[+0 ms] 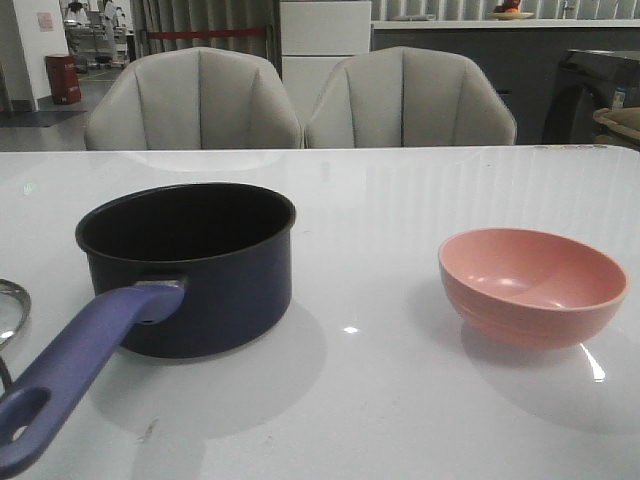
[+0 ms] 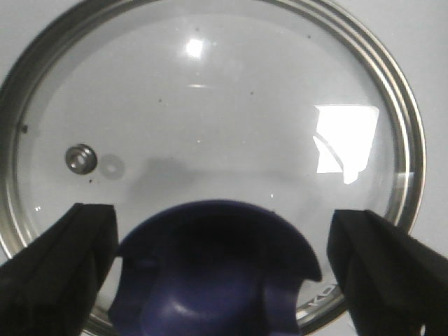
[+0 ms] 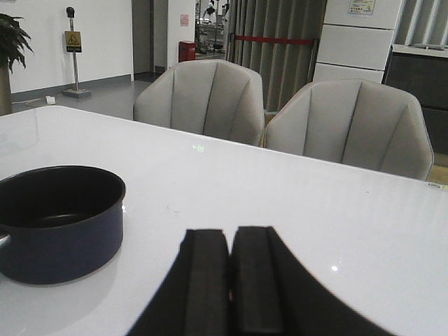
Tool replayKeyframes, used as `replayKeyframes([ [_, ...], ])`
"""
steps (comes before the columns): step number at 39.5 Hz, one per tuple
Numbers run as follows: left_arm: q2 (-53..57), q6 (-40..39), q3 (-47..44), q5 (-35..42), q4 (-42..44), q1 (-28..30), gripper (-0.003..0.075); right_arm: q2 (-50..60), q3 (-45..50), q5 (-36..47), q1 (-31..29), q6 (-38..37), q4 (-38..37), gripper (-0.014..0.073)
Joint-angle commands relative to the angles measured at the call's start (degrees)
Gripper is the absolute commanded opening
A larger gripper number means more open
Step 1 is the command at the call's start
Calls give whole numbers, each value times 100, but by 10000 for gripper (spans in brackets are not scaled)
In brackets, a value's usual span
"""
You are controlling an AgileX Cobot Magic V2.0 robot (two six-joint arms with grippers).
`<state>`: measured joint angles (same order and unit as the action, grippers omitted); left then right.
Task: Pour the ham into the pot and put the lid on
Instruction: 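Grasp the purple lid knob with the left gripper and lift the lid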
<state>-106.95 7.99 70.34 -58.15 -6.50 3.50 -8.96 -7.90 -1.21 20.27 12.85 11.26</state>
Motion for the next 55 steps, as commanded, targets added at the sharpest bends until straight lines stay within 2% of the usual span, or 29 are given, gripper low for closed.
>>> replayKeyframes([
  [1, 180, -5, 127, 80, -84, 0, 593, -58, -155, 469, 0, 44, -46, 136],
  [6, 180, -5, 127, 77, -84, 0, 526, -58, -155, 469, 0, 44, -46, 136],
  [16, 180, -5, 127, 77, -84, 0, 269, -58, -155, 469, 0, 44, -46, 136],
  [23, 180, -5, 127, 77, -84, 0, 153, -58, -155, 469, 0, 44, -46, 136],
  [29, 180, -5, 127, 77, -84, 0, 114, -58, -155, 469, 0, 44, -46, 136],
  [55, 653, -5, 813, -160, -84, 0, 114, -58, -155, 469, 0, 44, -46, 136],
])
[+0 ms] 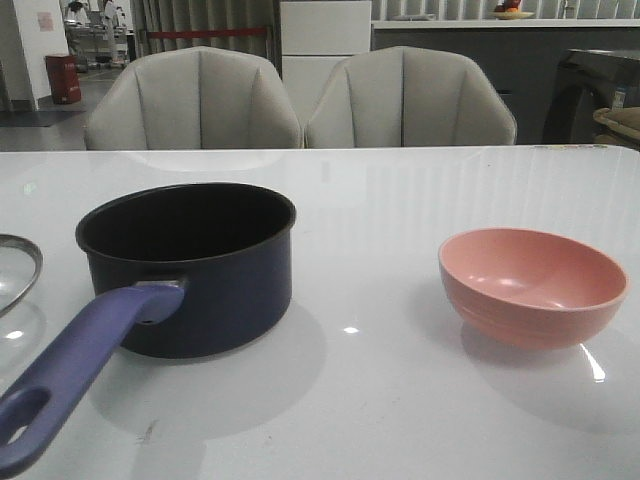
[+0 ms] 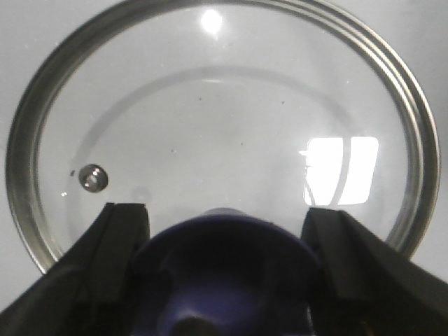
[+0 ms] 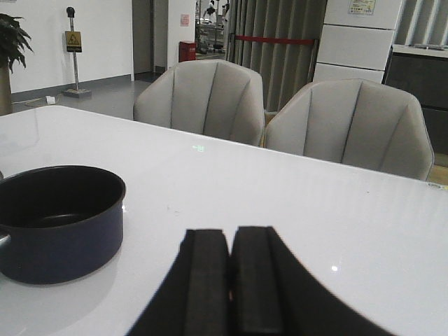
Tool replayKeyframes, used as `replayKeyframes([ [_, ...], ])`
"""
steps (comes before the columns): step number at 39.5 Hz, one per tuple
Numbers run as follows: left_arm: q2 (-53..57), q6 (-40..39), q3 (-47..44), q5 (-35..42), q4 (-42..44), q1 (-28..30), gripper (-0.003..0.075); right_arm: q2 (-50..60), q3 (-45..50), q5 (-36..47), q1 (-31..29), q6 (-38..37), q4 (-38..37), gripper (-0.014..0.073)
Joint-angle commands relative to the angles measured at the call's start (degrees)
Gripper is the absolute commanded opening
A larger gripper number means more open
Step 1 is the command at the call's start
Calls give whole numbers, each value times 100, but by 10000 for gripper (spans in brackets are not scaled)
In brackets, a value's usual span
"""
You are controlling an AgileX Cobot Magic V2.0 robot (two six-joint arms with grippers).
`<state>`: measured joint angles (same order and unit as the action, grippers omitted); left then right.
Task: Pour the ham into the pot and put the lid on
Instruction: 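Grasp the purple lid knob with the left gripper and lift the lid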
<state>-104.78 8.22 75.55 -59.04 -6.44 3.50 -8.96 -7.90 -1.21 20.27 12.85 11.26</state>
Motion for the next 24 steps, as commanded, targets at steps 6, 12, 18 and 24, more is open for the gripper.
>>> replayKeyframes([
  [6, 484, -28, 659, -493, -90, 0, 114, -58, -155, 469, 0, 44, -46, 136],
  [12, 493, -28, 1081, -902, -90, -63, 114, -58, -155, 469, 0, 44, -46, 136],
  [18, 493, -28, 1550, -1166, -70, -363, 114, -58, -155, 469, 0, 44, -46, 136],
  [24, 481, -28, 1935, -1335, 263, -879, 114, -58, -155, 469, 0, 44, -46, 136],
])
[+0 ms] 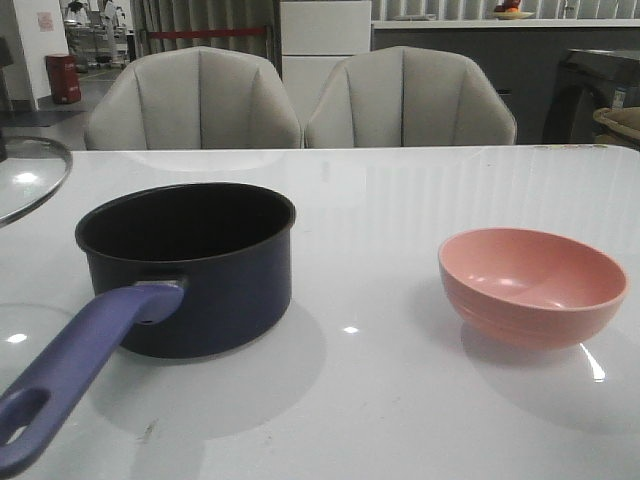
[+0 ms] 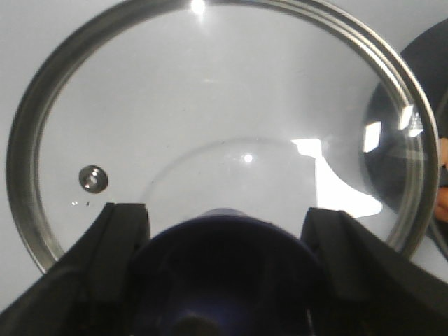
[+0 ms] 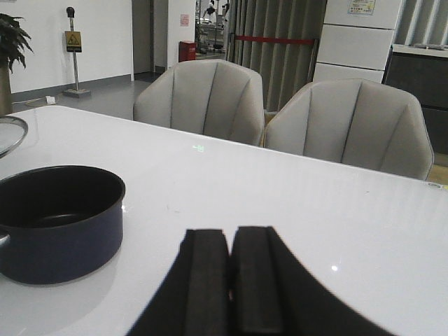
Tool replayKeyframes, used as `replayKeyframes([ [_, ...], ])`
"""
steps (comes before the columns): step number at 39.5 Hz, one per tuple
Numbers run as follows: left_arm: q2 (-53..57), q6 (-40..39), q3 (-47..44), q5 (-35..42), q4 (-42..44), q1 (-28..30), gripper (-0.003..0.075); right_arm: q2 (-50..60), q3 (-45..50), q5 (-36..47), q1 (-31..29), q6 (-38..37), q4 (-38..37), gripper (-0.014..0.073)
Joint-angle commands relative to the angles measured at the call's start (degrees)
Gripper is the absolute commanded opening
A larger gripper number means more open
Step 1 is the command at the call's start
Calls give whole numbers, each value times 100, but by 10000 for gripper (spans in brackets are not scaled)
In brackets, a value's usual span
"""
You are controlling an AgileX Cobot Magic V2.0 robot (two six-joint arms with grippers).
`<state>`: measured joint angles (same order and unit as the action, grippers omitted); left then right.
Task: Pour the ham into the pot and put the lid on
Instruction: 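Grasp the purple lid knob with the left gripper and lift the lid, then carry the glass lid over the saucepan with the left gripper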
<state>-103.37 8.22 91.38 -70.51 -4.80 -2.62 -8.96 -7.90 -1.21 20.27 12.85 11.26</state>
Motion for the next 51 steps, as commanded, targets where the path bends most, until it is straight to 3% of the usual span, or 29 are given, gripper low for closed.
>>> replayKeyframes([
  [1, 340, -28, 401, -235, 196, -348, 114, -58, -155, 469, 0, 44, -46, 136],
  [27, -65, -28, 1289, -319, 355, -2076, 113, -58, -155, 469, 0, 44, -46, 136],
  [51, -396, 20, 1289, -319, 41, -2261, 114, -58, -155, 469, 0, 44, -46, 136],
])
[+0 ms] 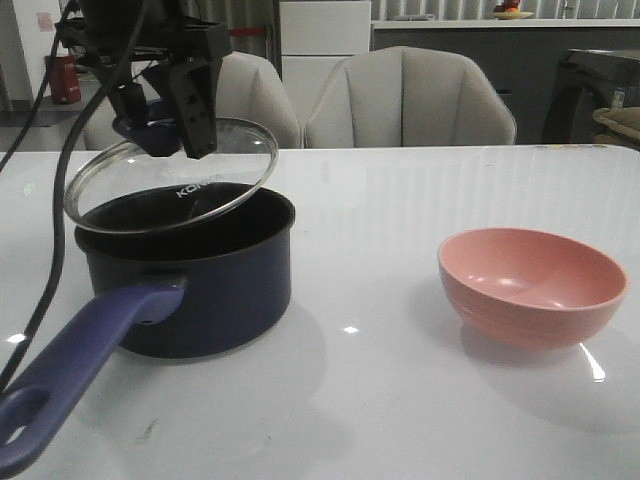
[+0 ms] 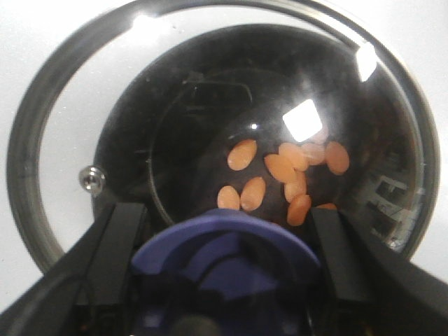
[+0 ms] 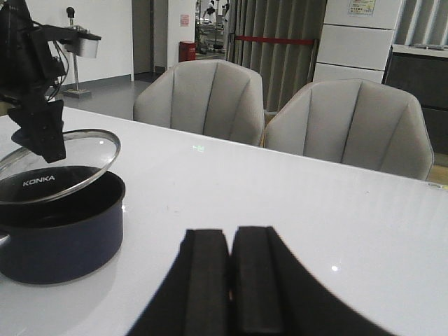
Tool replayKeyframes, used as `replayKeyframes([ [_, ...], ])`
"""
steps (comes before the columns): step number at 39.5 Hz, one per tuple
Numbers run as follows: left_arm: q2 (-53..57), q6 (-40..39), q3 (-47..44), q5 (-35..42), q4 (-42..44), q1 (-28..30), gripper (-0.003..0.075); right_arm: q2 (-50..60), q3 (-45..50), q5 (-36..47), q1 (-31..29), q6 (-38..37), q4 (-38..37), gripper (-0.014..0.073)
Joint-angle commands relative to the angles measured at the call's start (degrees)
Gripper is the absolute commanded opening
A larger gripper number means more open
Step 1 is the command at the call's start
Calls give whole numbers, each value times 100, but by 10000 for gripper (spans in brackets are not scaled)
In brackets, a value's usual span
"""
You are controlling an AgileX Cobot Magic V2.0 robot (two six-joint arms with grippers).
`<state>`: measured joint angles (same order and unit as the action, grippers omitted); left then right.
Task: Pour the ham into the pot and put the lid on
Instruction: 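Carry the glass lid over the saucepan with the left gripper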
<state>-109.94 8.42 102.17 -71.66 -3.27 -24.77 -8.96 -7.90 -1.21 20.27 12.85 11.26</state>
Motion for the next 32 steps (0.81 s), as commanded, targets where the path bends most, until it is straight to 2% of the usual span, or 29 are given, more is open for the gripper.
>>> replayKeyframes([
  [1, 260, 0, 210, -203, -112, -45, 114, -58, -155, 469, 0, 44, -46, 136],
  [32, 147, 0, 210, -203, -257, -45, 115, -58, -155, 469, 0, 44, -46, 136],
])
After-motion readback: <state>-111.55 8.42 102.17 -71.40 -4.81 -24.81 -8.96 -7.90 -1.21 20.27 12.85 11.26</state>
